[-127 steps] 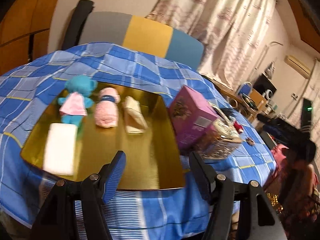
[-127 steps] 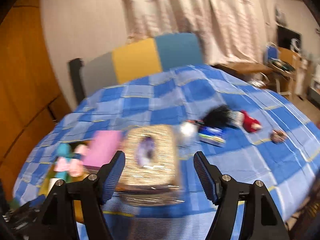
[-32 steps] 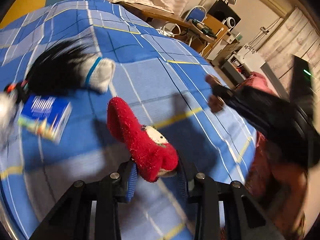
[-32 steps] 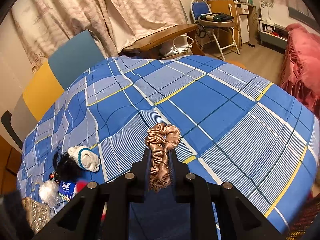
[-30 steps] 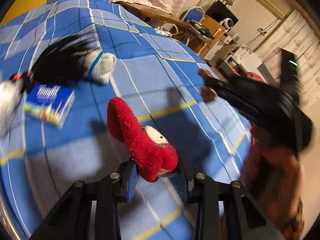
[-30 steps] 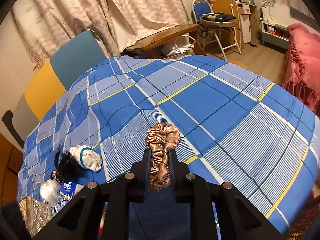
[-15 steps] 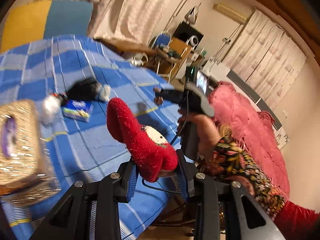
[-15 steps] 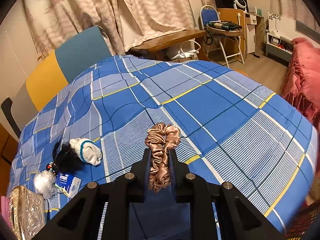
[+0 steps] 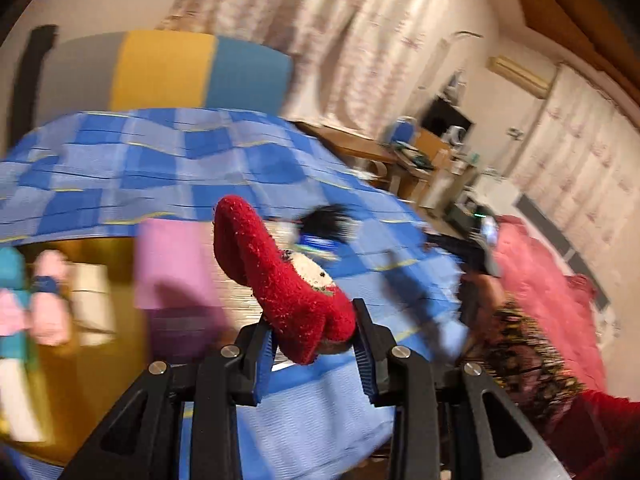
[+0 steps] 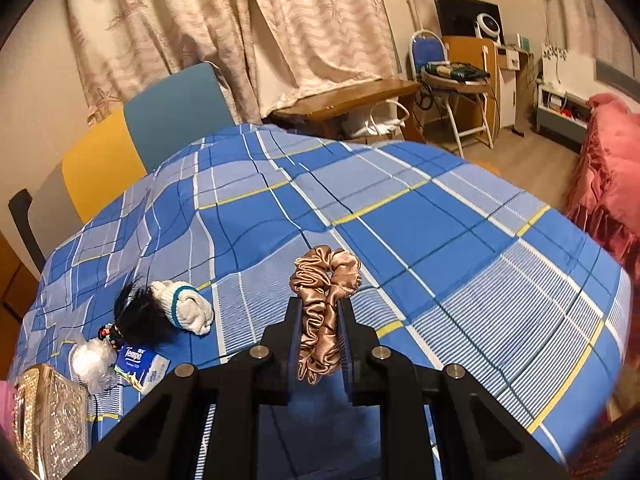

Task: Organize soft objects
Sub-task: 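Carry the red sock to the gold tray with the left gripper while the right carries the scrunchie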

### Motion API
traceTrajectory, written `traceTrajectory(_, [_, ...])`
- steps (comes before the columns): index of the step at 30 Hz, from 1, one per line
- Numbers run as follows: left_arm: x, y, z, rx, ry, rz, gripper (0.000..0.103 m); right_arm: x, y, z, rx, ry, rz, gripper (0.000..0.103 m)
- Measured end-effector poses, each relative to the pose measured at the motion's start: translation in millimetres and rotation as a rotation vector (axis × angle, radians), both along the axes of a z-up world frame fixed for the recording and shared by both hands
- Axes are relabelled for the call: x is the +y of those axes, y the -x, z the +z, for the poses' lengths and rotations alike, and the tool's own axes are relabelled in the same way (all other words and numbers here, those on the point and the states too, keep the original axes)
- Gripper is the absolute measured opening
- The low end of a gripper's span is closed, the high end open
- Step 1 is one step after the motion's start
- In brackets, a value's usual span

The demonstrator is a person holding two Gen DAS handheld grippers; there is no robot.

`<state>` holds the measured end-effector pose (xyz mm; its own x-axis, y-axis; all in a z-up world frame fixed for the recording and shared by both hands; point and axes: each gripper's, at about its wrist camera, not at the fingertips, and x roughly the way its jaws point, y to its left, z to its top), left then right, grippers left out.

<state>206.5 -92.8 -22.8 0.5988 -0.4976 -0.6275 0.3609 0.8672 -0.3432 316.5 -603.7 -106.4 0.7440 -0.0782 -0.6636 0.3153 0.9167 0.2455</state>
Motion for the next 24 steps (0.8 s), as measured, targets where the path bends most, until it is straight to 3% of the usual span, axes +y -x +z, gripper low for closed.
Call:
traceTrajectory(5, [59,-25,-19,0.051,-0.165,0.029,0.034,15,2,10,-0.051,0.041,0.045,0.017])
traceTrajectory(7, [73,-37,-32,0.094,-0.187,0.003,0.034,27,3,15,-0.055,0.063,0.062,0.017])
traceTrajectory(10, [86,-59,-54,0.147,-0.223,-0.029,0.035,46,12,25,-0.079,0.047,0.094,0.017])
traceTrajectory(15, [91,-81,-86,0.167,-0.368,-0.106,0.035,82,33,44,-0.122,0.008,0.159,0.017])
traceTrajectory(20, [85,-106,-106,0.204,-0.378,-0.176,0.035,133,62,66,-0.157,0.053,0.262,0.017])
traceTrajectory(24, [84,-127,-119,0.239,-0.371,-0.160,0.039,161,88,79,-0.195,0.034,0.306,0.017])
